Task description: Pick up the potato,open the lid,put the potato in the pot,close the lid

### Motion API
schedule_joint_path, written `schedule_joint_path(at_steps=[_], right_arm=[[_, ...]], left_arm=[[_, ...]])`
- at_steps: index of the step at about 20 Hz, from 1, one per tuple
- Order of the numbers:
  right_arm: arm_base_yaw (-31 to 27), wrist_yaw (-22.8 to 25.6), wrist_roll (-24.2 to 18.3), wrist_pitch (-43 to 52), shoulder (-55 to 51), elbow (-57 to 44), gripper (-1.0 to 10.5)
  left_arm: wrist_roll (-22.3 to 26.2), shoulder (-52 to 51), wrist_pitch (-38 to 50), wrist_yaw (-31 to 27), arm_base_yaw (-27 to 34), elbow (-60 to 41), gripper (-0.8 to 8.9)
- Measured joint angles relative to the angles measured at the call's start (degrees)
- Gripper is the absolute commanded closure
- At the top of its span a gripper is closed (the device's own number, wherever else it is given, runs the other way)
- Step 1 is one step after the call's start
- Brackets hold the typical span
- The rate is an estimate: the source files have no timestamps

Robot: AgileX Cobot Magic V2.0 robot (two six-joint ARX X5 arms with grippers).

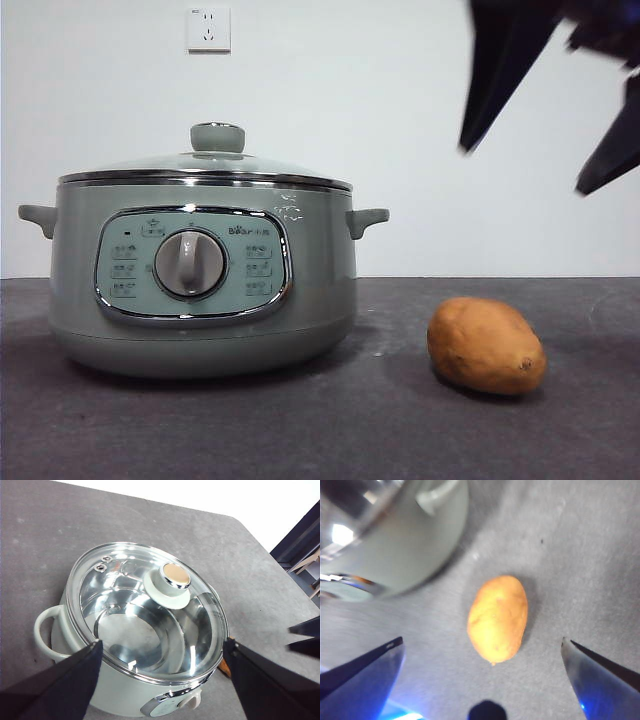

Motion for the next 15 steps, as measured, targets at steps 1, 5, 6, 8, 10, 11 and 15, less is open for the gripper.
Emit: schedule_joint_path(at_steps=[1, 5, 6, 8, 10, 11, 15], right_arm=[[1.5, 2.1, 0.7, 0.0, 2.6, 0.8, 3.5], [3.3, 7.0, 2.5, 2.3, 13.0, 1.9, 3.5], [3.3, 7.2, 2.8, 3.1, 15.3, 1.9, 3.5], [3.3, 7.4, 3.0, 4.9, 19.3, 1.9, 3.5], [3.3, 7.3, 3.1, 7.2, 22.3, 1.9, 3.5], [3.3, 7.3, 3.1, 8.6, 23.6, 1.9, 3.5], [3.3, 7.3, 3.3, 10.6, 27.3, 2.0, 5.0]], left_arm=[[0.0, 0.0, 0.0, 0.0, 0.0, 0.0, 4.08], [0.0, 0.0, 0.0, 0.0, 0.0, 0.0, 4.08], [0.0, 0.0, 0.0, 0.0, 0.0, 0.0, 4.08], [0.0, 0.0, 0.0, 0.0, 0.0, 0.0, 4.08], [0.0, 0.0, 0.0, 0.0, 0.0, 0.0, 4.08], [0.0, 0.0, 0.0, 0.0, 0.0, 0.0, 4.08], [0.0, 0.0, 0.0, 0.0, 0.0, 0.0, 4.08]])
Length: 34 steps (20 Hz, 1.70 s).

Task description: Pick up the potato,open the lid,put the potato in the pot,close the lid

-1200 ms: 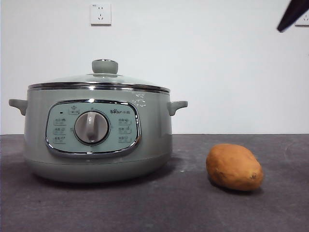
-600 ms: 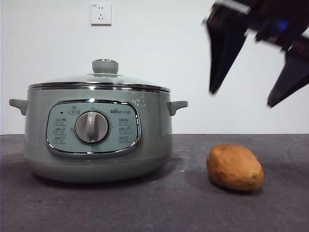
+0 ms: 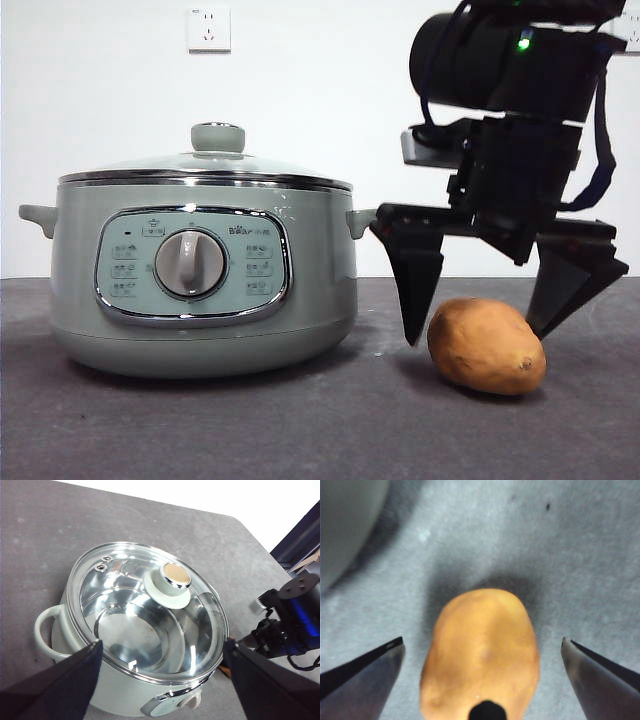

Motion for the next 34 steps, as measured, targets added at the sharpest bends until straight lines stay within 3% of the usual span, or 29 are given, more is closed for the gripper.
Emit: schedule_joint_path(at_steps=[3, 4, 9, 13, 18, 23, 28, 34], right_arm=[[0.0, 0.0, 0.3, -0.1, 0.4, 0.0, 9.1], [0.0, 0.0, 0.3, -0.1, 0.4, 0.0, 9.6], [0.0, 0.0, 0.4, -2.6, -0.7, 0.0, 9.6], [0.0, 0.0, -0.3, -10.4, -11.0, 0.0, 9.6], [0.0, 0.1, -0.9, -16.5, -22.6, 0.0, 9.6], [0.0, 0.1, -0.9, -18.1, -26.4, 0.0, 9.6], [0.0, 0.2, -0.9, -19.1, -26.4, 0.0, 9.6], [0.0, 0.2, -0.9, -19.1, -26.4, 0.0, 9.6]], left_arm=[[0.0, 0.0, -0.1, 0.0, 0.0, 0.0, 4.08], [0.0, 0.0, -0.2, 0.0, 0.0, 0.0, 4.08], [0.0, 0.0, -1.2, 0.0, 0.0, 0.0, 4.08], [0.0, 0.0, -1.0, 0.2, -0.2, 0.0, 4.08], [-2.1, 2.4, 6.0, -0.3, -5.0, 0.0, 4.09], [-3.5, 11.0, 10.1, -10.2, -15.0, 3.5, 4.10], [-1.6, 22.4, 13.4, -23.3, -25.7, 10.8, 4.10], [0.7, 33.5, 16.2, -32.3, -31.0, 13.4, 4.11]])
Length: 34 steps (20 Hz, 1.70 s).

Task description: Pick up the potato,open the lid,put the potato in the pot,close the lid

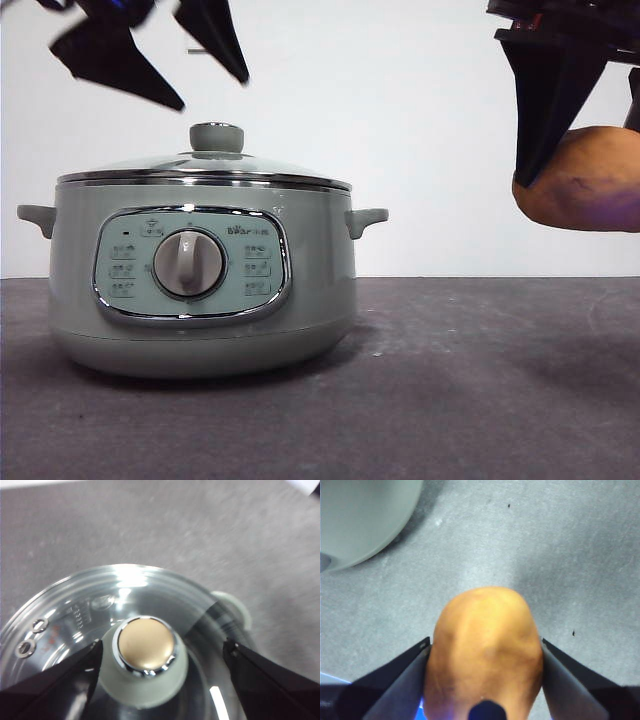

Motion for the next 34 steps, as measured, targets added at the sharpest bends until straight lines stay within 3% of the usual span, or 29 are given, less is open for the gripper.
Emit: schedule_joint_path(at_steps=[8, 14, 23, 27, 30, 34], right_arm=[[0.0, 0.0, 0.0, 0.0, 0.0, 0.0, 9.6], [0.0, 0.0, 0.0, 0.0, 0.0, 0.0, 9.6], [0.0, 0.0, 0.0, 3.2, -1.1, 0.0, 9.6], [0.0, -0.2, -0.2, 7.9, -2.6, 0.0, 9.6], [0.0, -4.2, -1.1, 11.1, -2.6, 1.2, 9.6], [0.1, -10.8, -1.5, 17.7, -1.9, 4.8, 9.6]], left_arm=[[0.4, 6.3, 3.6, -0.4, 0.0, 0.0, 4.31], [1.8, 6.5, 3.8, -1.9, 0.0, 0.0, 8.20], [2.6, 5.8, 2.6, -3.8, -0.2, 0.5, 8.22], [3.5, -0.7, 0.8, -4.9, -0.1, 2.6, 8.22], [4.5, -9.0, -1.2, -5.0, -0.1, 5.7, 8.22], [5.6, -18.4, -11.4, -5.1, -0.1, 8.5, 8.22]])
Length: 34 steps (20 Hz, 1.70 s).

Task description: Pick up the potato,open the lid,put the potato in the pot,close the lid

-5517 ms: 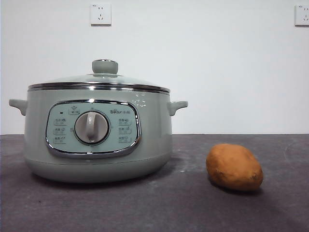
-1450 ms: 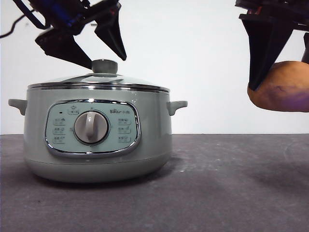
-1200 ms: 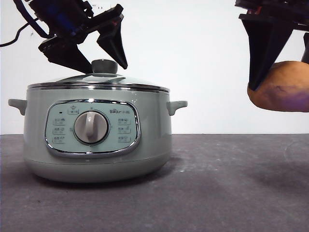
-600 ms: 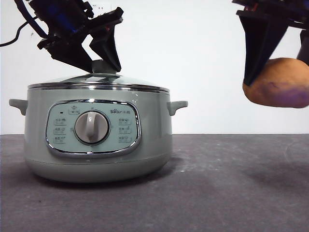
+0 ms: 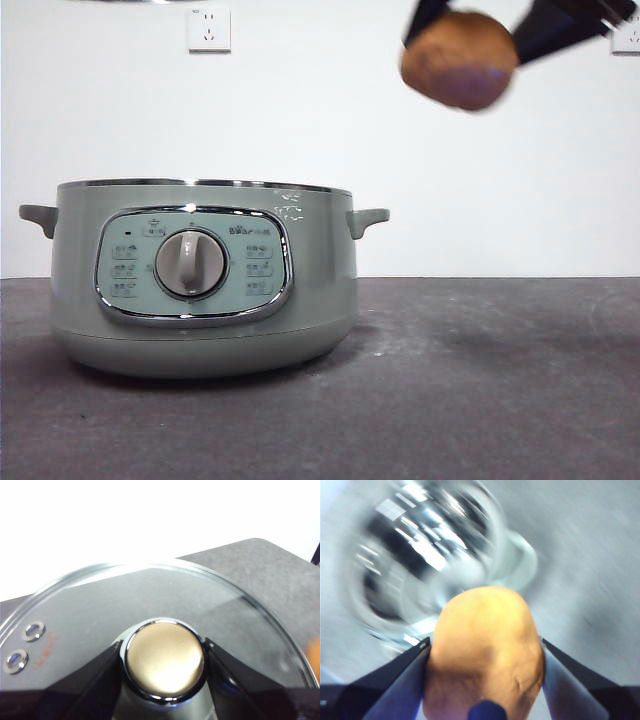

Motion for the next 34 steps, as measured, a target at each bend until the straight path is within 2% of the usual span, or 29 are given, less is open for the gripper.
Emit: schedule_joint_path(at_steps=[5, 10, 13, 18, 20, 27, 31, 33, 34], right_arm=[[1.9, -1.4, -2.3, 0.2, 9.2, 10.3, 9.6], [5.0, -1.4, -6.4, -5.0, 23.8, 24.4, 9.6], [6.2, -1.4, -9.7, -9.8, 33.8, 34.6, 9.6], [7.9, -1.2, -13.3, -10.8, 46.5, 46.4, 9.6], [8.9, -0.7, -14.5, -10.8, 50.6, 48.5, 9.6], [11.5, 6.2, -20.6, -9.1, 60.1, 49.4, 9.6], [11.1, 6.3, -22.3, -9.1, 61.9, 49.8, 9.6], [10.9, 6.1, -22.5, -9.2, 62.0, 49.9, 9.3], [11.0, 6.1, -22.5, -9.1, 62.0, 49.9, 7.9]], left_arm=[[0.4, -10.4, -7.6, -0.7, 0.0, 0.2, 8.22], [0.6, -17.1, -12.1, -6.5, 0.0, 0.3, 8.22], [0.6, -19.4, -12.5, -6.1, 0.0, 0.3, 8.22], [0.6, -20.7, -12.9, -6.1, 0.0, 0.4, 8.22], [0.6, -20.5, -13.8, -6.0, 0.0, 0.4, 8.22], [0.6, -20.4, -13.9, -6.2, 0.0, 0.4, 8.22], [0.6, -20.3, -13.9, -7.1, 0.0, 0.4, 8.22], [0.6, -20.3, -13.9, -7.2, 0.0, 0.4, 8.22], [0.6, -20.3, -13.9, -7.2, 0.0, 0.4, 8.22]])
